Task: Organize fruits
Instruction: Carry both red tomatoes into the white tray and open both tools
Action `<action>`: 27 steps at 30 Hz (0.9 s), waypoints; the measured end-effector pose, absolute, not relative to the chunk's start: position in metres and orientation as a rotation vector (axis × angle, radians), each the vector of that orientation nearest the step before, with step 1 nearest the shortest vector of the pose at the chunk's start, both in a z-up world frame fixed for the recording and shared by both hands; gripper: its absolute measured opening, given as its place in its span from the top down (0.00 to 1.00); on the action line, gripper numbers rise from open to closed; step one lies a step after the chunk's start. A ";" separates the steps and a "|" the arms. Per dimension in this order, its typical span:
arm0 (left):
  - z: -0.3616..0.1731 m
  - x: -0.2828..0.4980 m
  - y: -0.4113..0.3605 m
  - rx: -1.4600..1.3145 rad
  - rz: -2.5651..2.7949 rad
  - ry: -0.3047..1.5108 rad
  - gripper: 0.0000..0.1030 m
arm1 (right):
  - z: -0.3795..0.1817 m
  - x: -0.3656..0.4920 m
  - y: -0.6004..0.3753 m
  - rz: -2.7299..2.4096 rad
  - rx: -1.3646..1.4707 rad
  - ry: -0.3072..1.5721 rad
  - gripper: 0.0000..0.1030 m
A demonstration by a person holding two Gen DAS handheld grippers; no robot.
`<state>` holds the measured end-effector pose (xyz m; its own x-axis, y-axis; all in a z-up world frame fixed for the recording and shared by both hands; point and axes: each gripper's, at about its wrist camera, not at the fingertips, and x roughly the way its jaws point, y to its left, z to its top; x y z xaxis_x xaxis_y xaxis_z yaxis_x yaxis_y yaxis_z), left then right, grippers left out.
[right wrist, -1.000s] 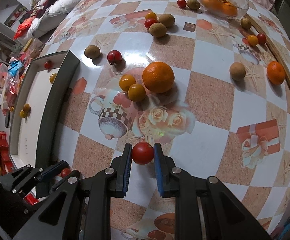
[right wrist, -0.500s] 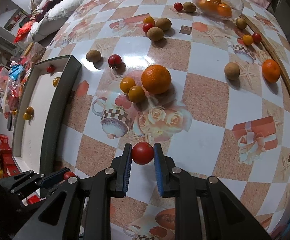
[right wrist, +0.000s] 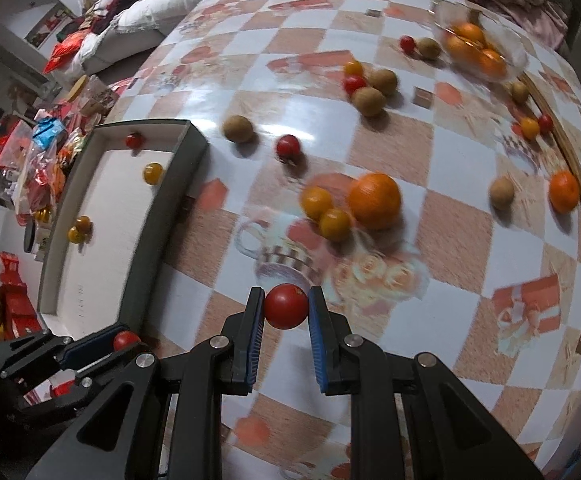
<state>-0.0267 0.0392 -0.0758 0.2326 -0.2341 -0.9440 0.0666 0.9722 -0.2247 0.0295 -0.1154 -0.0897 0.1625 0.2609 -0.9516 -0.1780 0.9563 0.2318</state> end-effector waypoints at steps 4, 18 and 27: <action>-0.071 -0.024 0.065 -0.168 -0.155 1.303 0.78 | -0.086 0.036 -0.094 0.349 0.050 1.365 0.77; -0.093 -0.026 0.166 -0.216 0.082 1.294 0.78 | -0.088 0.063 0.012 0.515 -0.024 1.369 0.77; -0.117 -0.025 0.192 -0.177 0.156 1.323 0.78 | -0.115 0.081 0.074 0.546 -0.104 1.390 0.77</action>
